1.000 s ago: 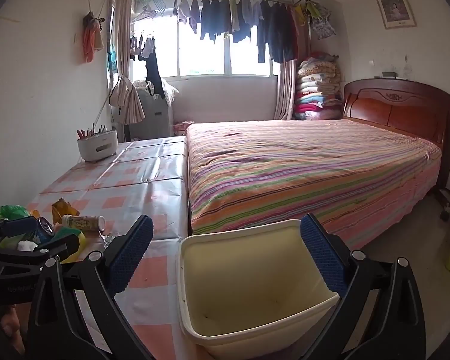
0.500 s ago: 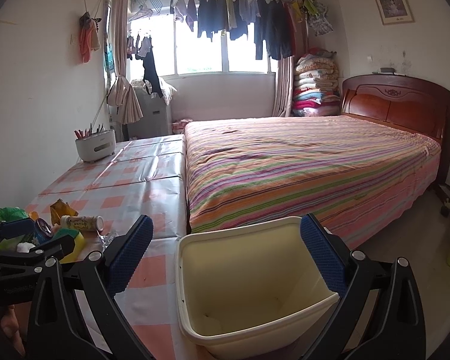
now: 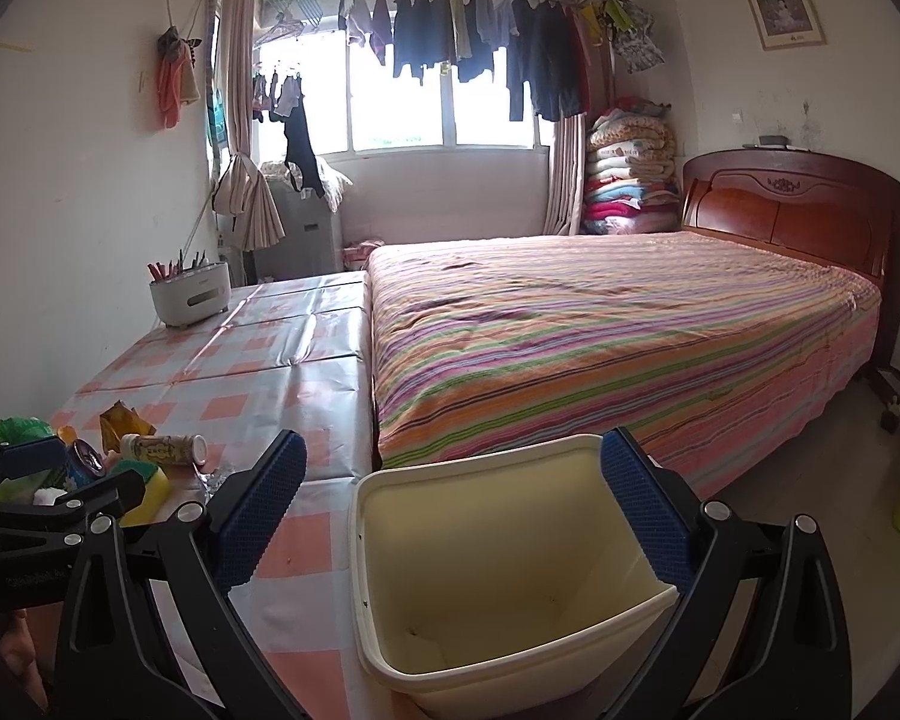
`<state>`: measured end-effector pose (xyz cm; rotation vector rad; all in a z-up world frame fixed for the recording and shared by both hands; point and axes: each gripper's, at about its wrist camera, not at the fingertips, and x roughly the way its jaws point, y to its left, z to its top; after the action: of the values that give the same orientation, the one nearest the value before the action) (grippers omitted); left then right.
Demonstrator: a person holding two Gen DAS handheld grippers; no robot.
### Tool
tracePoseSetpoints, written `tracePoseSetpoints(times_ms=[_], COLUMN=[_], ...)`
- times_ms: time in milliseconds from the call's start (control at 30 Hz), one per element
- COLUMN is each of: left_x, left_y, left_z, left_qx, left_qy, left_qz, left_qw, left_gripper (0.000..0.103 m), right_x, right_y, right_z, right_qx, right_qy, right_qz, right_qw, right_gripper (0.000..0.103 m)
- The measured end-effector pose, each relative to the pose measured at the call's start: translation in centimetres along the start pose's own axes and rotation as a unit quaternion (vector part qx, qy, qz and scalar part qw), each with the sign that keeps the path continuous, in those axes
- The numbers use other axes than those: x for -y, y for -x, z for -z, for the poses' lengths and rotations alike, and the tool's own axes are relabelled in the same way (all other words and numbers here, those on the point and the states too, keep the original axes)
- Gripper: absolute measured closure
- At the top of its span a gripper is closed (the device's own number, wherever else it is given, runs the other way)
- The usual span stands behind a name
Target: Collect trash
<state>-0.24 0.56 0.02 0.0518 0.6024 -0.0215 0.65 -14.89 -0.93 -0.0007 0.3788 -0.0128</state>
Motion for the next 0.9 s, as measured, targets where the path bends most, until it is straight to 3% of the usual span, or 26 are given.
tracePoseSetpoints(times_ms=[900], left_x=[-0.47], left_y=[0.36], left_z=[-0.16], left_qx=[0.003], left_qy=[0.005], left_qz=[0.002], left_qw=[1.0], left_gripper=[0.014], right_x=[-0.04], right_y=[0.06], right_z=[0.01], right_qx=[0.0], right_qy=[-0.003], right_qz=[-0.001], right_qw=[1.0], right_gripper=[0.006])
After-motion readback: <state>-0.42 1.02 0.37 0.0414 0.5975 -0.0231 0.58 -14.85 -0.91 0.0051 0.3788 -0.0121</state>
